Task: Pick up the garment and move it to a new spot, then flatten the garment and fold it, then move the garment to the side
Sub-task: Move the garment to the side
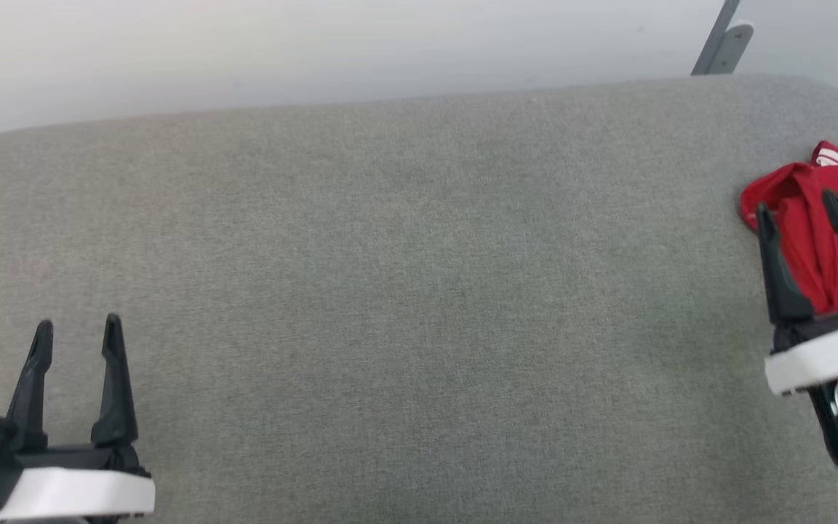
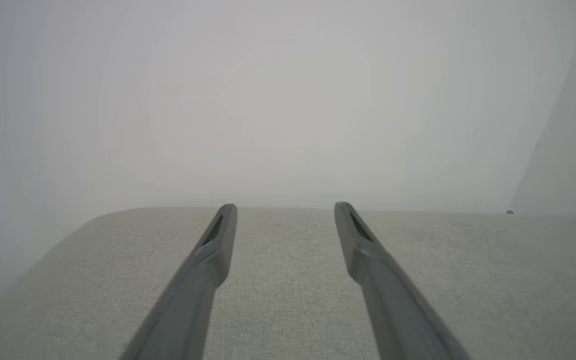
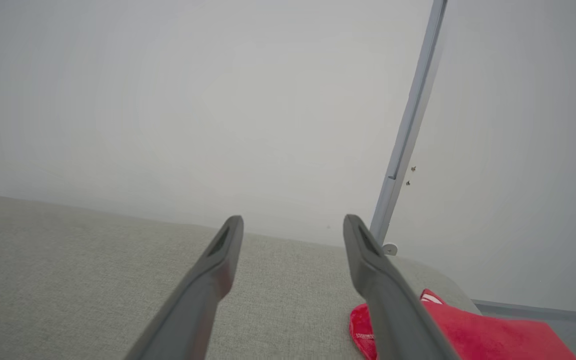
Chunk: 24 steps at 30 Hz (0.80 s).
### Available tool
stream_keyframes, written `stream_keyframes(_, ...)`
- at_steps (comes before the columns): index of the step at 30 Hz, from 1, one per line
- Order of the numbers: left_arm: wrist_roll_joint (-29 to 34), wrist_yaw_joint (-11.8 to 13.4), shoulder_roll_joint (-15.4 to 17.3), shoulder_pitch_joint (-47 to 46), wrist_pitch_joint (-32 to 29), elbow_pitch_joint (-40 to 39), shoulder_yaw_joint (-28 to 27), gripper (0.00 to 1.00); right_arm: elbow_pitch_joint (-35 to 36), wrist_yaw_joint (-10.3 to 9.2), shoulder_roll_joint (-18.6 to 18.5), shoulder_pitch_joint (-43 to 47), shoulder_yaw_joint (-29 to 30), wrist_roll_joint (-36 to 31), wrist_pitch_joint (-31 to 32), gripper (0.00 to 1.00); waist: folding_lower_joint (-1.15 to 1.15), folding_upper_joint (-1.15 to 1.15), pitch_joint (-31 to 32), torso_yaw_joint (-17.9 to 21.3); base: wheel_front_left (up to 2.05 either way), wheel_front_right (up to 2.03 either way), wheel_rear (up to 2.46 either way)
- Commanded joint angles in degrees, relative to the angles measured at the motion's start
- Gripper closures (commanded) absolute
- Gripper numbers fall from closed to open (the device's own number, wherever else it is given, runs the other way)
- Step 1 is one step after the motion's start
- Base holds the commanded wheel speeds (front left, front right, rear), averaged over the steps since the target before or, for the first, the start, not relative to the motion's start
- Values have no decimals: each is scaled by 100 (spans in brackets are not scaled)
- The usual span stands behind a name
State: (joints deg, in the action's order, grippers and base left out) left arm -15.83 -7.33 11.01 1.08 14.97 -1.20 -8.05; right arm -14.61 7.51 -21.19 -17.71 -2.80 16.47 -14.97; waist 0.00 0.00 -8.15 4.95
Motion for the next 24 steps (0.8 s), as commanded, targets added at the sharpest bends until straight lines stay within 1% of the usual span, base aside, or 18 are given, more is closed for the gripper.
stream_keyframes(1,31,-18,-9,141,29,-61,-37,0,129,-3,70,190,81,-18,-27,0,0,0,70,-43,0,0,0)
stream_keyframes(6,-88,-18,8,498,29,-155,-93,0,484,-3,230,785,413,-76,-26,0,0,0,209,-133,0,0,0)
stream_keyframes(14,-185,-18,-188,902,29,-165,-271,0,809,-4,546,1499,769,-67,-27,0,0,0,424,-274,0,0,0)
stream_keyframes(21,-328,-18,-261,1163,29,-108,-167,0,922,-3,729,1898,936,-42,-28,0,0,0,601,-390,0,0,0)
stream_keyframes(24,-276,-18,-210,1303,28,6,-71,0,944,-3,778,2047,965,-27,-28,0,0,0,677,-435,0,0,0)
